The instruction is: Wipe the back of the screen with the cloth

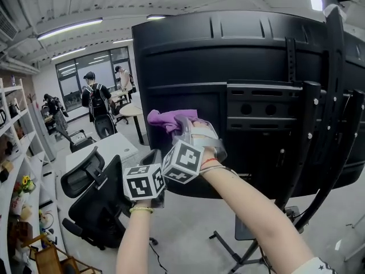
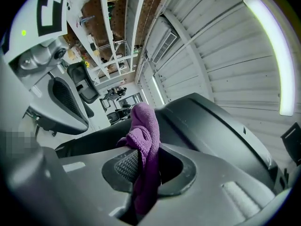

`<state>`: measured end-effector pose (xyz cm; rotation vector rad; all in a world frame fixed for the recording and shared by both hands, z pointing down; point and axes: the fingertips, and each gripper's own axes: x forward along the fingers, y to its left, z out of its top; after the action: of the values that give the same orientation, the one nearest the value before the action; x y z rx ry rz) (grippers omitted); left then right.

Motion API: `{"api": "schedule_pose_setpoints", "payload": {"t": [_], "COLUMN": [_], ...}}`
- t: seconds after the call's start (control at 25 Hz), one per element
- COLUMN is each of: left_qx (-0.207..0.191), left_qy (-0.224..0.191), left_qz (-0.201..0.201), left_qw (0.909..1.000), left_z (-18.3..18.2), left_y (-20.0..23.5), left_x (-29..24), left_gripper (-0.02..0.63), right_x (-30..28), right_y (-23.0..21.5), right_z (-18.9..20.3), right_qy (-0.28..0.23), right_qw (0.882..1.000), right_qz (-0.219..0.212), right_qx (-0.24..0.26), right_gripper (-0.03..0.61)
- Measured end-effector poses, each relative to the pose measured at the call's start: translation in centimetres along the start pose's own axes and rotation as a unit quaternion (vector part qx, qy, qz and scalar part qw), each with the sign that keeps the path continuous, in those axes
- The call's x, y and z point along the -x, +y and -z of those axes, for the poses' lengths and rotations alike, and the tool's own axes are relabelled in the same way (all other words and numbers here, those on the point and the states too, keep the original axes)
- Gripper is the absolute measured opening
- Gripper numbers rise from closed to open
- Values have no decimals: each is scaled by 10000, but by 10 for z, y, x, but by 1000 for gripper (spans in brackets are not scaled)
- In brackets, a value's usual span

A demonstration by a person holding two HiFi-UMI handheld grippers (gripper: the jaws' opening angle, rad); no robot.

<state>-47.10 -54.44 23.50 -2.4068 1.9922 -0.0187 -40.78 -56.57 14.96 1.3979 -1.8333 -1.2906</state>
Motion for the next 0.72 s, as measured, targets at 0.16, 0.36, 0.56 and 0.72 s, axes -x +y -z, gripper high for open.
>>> {"api": "schedule_pose_setpoints", "payload": {"t": [0.16, 0.36, 0.56, 0.72], "left_qx": [148, 161, 174, 273], "left_qy": [200, 362, 622, 877], "left_qz": [11, 70, 208, 220], "left_qw": [9997, 9992, 9977, 9955], "left_z": [43, 91, 140, 171], "left_y": [-1, -11, -28, -33], "left_x": [5, 11, 19, 27], "left_gripper": [8, 8, 8, 8], "right_x": [15, 37, 62, 77], "right_y": [48, 110, 173, 201], "right_z": [33, 79, 120, 132], "right_qy": [97, 324, 658, 724], "right_qw": [9993, 9965, 9891, 9858], "right_qz": [-326, -736, -1273, -1447], "right_qx": [-119, -236, -329, -458], "right_gripper": [60, 60, 60, 60]}}
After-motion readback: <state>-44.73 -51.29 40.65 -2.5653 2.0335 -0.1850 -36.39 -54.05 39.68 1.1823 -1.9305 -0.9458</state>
